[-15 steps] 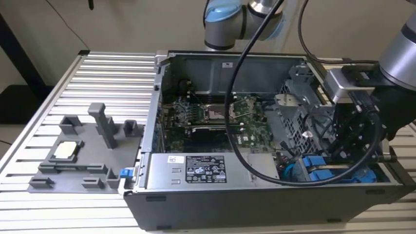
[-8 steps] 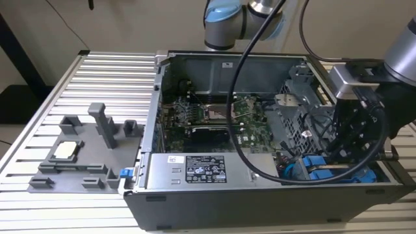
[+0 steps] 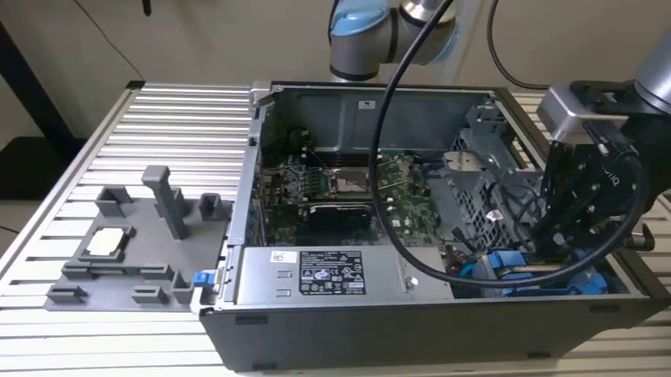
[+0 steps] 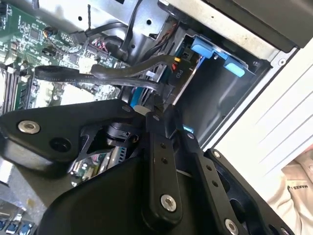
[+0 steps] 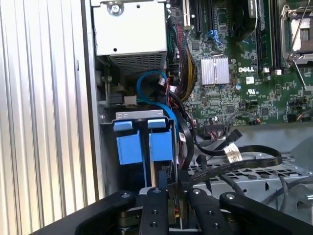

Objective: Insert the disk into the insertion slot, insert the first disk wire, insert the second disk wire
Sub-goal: 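Insert the second disk wire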

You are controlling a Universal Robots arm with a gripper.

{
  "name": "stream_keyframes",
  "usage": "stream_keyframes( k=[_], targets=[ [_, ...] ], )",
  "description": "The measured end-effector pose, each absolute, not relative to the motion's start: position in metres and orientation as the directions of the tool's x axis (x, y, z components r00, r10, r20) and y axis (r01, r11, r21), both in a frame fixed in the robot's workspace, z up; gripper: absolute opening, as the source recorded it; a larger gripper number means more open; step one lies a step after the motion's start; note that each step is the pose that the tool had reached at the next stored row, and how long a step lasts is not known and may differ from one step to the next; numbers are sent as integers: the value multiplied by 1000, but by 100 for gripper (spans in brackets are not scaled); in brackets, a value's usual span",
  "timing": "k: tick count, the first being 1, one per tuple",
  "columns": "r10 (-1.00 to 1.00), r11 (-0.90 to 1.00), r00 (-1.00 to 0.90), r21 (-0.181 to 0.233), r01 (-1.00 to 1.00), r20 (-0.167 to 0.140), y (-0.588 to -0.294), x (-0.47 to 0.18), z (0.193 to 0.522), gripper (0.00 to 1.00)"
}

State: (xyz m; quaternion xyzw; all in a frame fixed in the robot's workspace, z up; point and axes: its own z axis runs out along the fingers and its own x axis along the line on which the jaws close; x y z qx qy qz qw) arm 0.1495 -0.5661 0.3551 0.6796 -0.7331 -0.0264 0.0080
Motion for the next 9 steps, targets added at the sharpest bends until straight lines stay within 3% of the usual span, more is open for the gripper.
stream_keyframes(
  k=[9],
  targets=[
    [-997, 78, -80, 53, -996, -24, -566, 150, 374, 23]
  ],
)
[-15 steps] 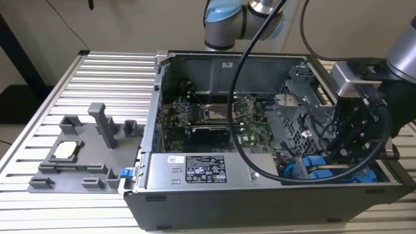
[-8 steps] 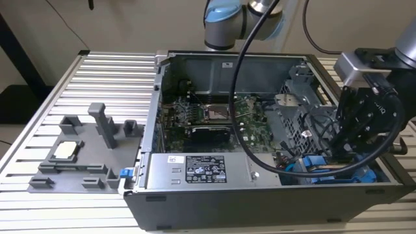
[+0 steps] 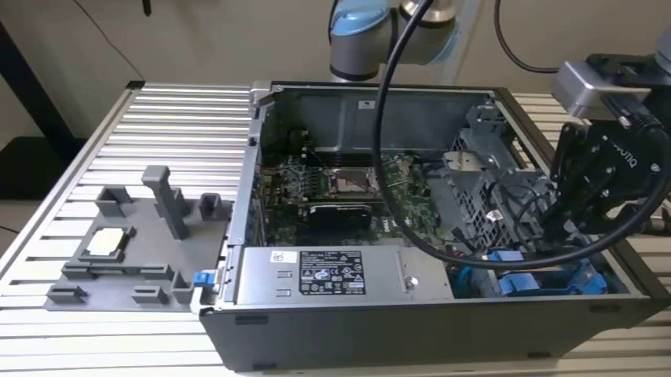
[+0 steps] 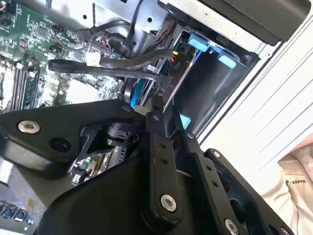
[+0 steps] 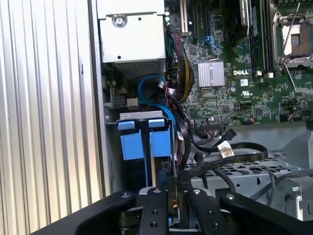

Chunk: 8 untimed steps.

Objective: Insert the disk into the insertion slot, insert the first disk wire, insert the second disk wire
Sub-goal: 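Insert the second disk wire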

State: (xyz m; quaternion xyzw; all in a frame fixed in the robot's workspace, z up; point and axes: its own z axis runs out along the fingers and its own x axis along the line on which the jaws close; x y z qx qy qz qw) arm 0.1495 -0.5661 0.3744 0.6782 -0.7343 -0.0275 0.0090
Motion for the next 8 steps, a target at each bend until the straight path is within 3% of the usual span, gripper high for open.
stream_keyframes(
  k=[8],
  targets=[
    [-996, 79, -80, 53, -995, -24, -566, 150, 377, 23]
  ],
)
